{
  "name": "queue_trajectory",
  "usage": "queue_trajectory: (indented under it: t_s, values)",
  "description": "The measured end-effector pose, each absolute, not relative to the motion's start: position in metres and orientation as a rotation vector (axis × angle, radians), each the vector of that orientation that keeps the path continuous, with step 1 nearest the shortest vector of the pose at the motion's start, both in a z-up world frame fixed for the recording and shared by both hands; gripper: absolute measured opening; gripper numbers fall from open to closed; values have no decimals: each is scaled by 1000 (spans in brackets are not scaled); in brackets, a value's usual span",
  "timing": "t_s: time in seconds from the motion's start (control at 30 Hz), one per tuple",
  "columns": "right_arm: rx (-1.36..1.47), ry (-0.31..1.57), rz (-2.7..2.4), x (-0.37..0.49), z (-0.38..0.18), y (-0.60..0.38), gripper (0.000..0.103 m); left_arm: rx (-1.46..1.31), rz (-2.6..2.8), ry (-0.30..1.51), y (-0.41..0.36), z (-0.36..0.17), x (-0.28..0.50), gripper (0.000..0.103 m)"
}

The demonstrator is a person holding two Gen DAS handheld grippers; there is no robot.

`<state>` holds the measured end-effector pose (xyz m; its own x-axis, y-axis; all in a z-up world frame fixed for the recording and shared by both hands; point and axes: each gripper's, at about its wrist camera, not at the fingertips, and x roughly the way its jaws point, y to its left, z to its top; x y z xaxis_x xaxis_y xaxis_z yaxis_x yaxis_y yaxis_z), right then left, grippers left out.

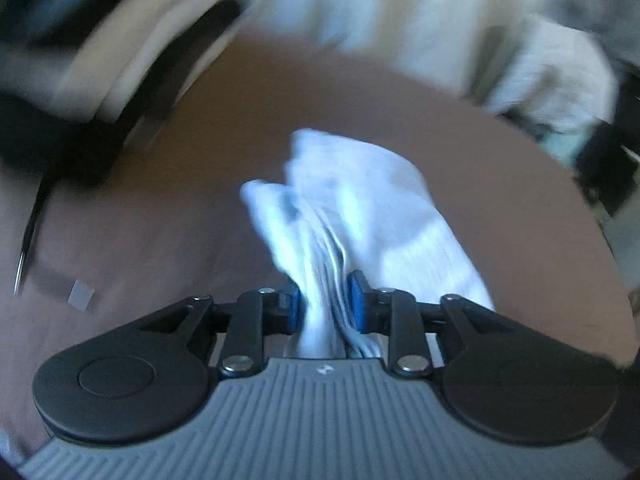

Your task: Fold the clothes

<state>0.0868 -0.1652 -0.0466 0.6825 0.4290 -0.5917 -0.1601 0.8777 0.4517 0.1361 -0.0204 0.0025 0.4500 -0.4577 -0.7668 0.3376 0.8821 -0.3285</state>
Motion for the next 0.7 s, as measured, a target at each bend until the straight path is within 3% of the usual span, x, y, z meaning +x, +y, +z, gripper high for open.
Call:
queue_trajectory:
  t_s: [0.07, 0.13, 0.33, 0.5, 0.6, 0.7]
  values:
    - [321, 899, 324, 96, -65, -147, 47, -152, -427, 1030, 10, -19, 141, 25]
    - [283, 904, 322, 87, -69, -141, 48, -177, -415, 1045, 33, -32, 132, 25]
    - [458, 874, 341, 86, -55, -176, 54, -473, -585, 1095, 64, -35, 110, 49]
    - [616, 779, 281, 122, -45, -197, 64, -502, -637, 1110, 61, -33, 108, 50]
    - [629, 803, 287, 146, -43, -204, 81, -492, -635, 1118, 69, -39, 109, 56]
    - [627, 848, 282, 171, -58, -213, 81, -477, -623, 1150, 69, -49, 105, 57]
